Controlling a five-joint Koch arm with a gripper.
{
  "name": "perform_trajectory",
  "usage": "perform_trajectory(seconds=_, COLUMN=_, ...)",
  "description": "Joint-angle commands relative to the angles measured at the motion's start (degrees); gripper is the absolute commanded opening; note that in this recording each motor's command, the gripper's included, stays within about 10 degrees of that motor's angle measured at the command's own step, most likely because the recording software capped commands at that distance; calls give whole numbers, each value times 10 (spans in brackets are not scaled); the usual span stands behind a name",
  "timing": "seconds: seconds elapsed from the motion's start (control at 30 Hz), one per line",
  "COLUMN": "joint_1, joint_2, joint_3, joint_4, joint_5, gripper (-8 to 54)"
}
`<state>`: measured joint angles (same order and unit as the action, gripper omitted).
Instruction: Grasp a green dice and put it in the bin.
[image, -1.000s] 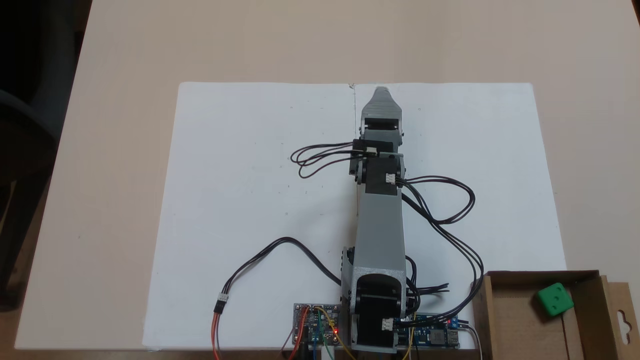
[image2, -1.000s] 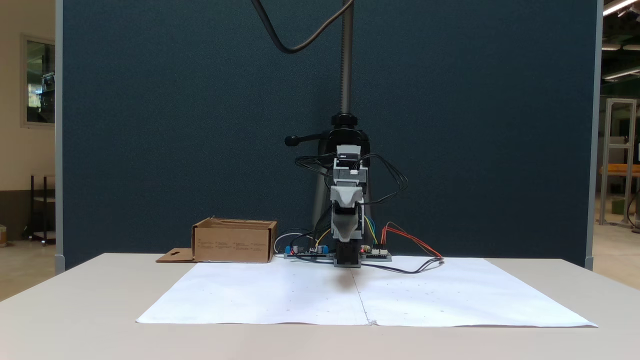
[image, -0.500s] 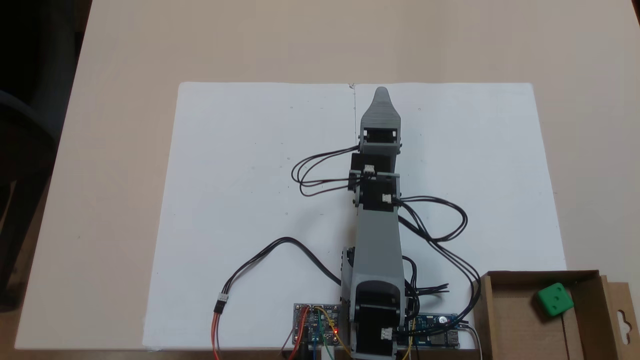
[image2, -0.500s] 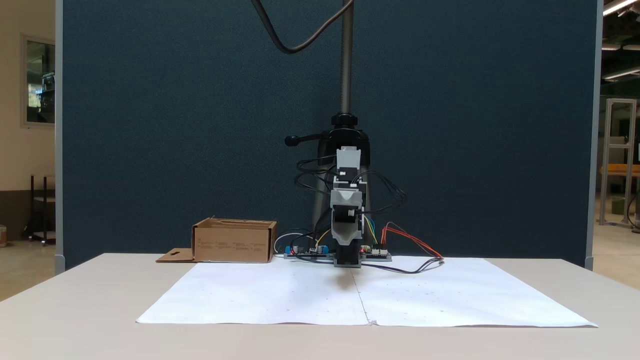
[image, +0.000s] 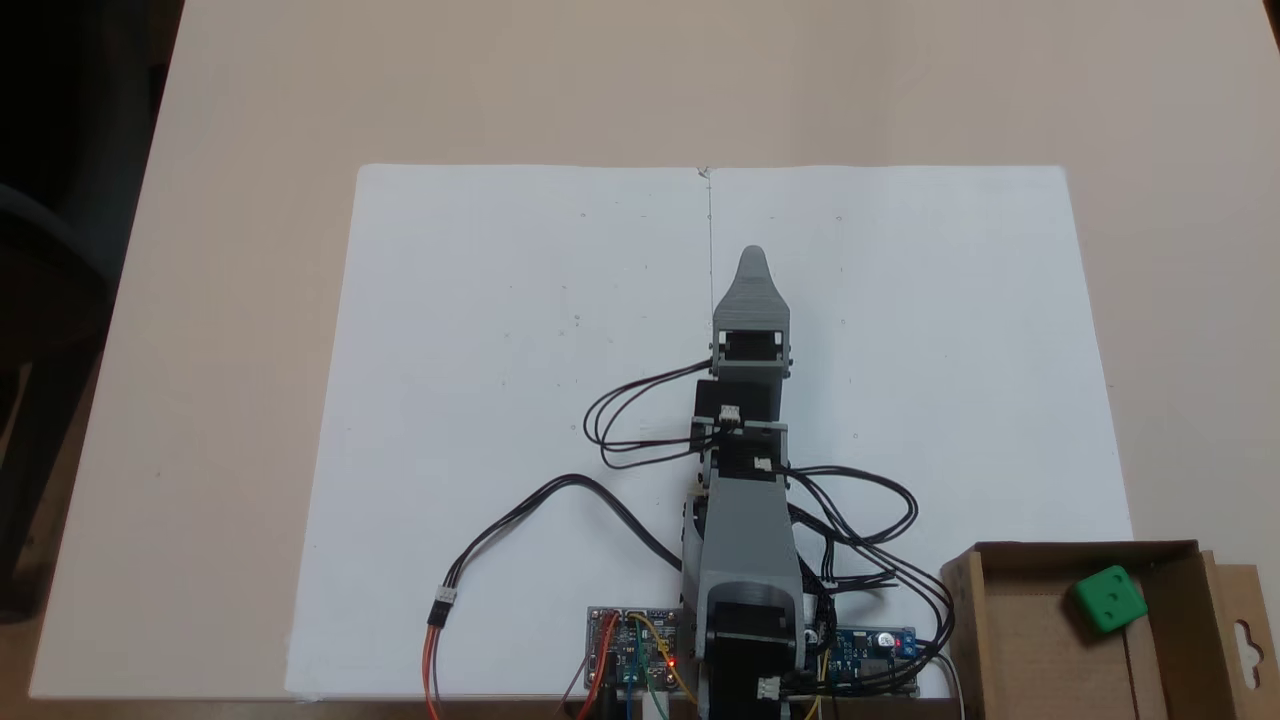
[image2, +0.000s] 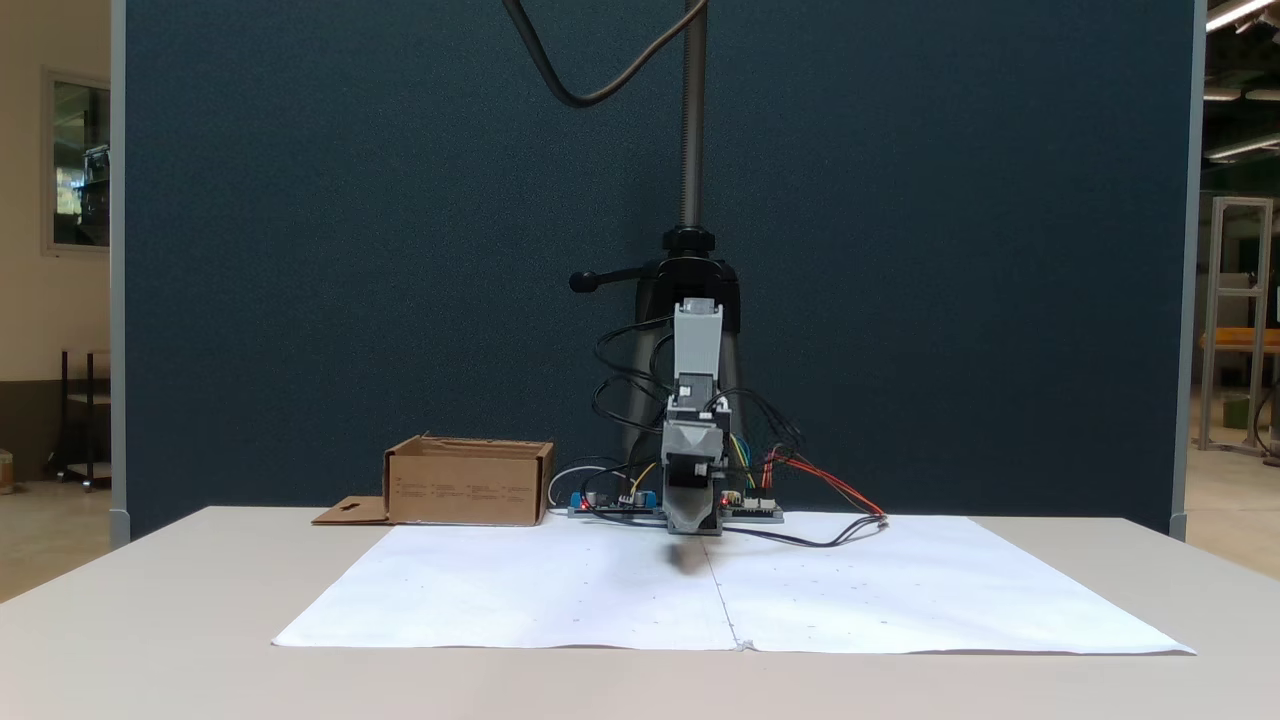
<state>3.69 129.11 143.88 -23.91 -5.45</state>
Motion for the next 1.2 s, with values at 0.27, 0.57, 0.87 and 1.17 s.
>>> perform_trajectory(seconds=0.27, joint_1=-11, joint_2=56, joint_3=54, joint_4=-202, joint_5=-52, gripper=430)
perform_trajectory(seconds=0.57, joint_1=-12, joint_2=66, joint_3=146, joint_4=-321, joint_5=-51, gripper=430)
perform_trajectory(seconds=0.87, joint_1=-15, joint_2=66, joint_3=183, joint_4=-453, joint_5=-49, gripper=432)
perform_trajectory(seconds=1.17, joint_1=-20, joint_2=65, joint_3=183, joint_4=-577, joint_5=-49, gripper=449)
